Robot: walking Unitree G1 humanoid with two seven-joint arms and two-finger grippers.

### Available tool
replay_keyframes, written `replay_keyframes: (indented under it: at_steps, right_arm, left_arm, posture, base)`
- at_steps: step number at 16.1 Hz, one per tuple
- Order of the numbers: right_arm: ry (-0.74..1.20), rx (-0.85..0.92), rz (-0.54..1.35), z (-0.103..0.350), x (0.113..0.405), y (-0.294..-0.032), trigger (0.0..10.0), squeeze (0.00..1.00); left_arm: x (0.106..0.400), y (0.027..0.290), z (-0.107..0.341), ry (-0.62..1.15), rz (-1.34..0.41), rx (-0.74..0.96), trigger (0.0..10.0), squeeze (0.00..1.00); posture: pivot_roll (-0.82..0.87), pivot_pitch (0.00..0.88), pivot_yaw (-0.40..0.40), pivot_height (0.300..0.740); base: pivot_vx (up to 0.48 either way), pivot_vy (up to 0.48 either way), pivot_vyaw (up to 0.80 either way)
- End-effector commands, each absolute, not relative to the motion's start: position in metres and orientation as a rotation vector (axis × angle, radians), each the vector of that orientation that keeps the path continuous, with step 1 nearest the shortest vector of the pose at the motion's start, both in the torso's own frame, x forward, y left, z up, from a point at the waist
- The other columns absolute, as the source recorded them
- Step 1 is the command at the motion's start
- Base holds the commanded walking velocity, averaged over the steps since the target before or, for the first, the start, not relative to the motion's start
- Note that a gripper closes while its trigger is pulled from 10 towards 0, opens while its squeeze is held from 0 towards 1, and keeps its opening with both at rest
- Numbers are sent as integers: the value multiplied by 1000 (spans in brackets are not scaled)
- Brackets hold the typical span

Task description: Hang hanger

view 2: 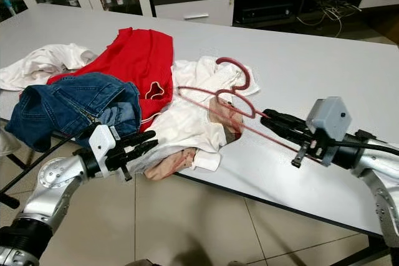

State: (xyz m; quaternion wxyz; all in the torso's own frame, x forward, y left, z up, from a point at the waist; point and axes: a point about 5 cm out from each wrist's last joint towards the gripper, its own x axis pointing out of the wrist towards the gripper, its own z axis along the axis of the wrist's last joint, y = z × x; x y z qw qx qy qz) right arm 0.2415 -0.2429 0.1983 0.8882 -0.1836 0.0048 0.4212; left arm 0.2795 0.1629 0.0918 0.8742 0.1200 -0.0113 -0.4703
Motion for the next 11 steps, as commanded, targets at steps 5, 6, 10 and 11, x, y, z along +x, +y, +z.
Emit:
replay_keyframes:
  at_steps: [5, 6, 10, 11]
  right_arm:
    - [-4, -403, 875, 201, 244, -239, 10000, 0]
    - [-4, -404, 875, 201, 244, -239, 10000, 0]
    - [-5, -401, 876, 200, 245, -237, 10000, 0]
    - [-5, -401, 876, 200, 245, -237, 10000, 0]
  left_arm:
    - [272, 173, 82, 68, -1035, 332, 10000, 1000]
    - [272, 174, 82, 70, -1039, 336, 10000, 1000]
    - [277, 174, 83, 56, -991, 384, 10000, 1000]
    - [277, 174, 83, 56, -991, 384, 10000, 1000]
  posture:
    - [-134, 1, 101, 740]
    - [-134, 1, 101, 740]
    - [-133, 2, 101, 740]
    - [-133, 2, 101, 740]
  base:
    - [0, 0, 0]
    - [0, 0, 0]
    - [0, 0, 0]
    - [0, 0, 0]
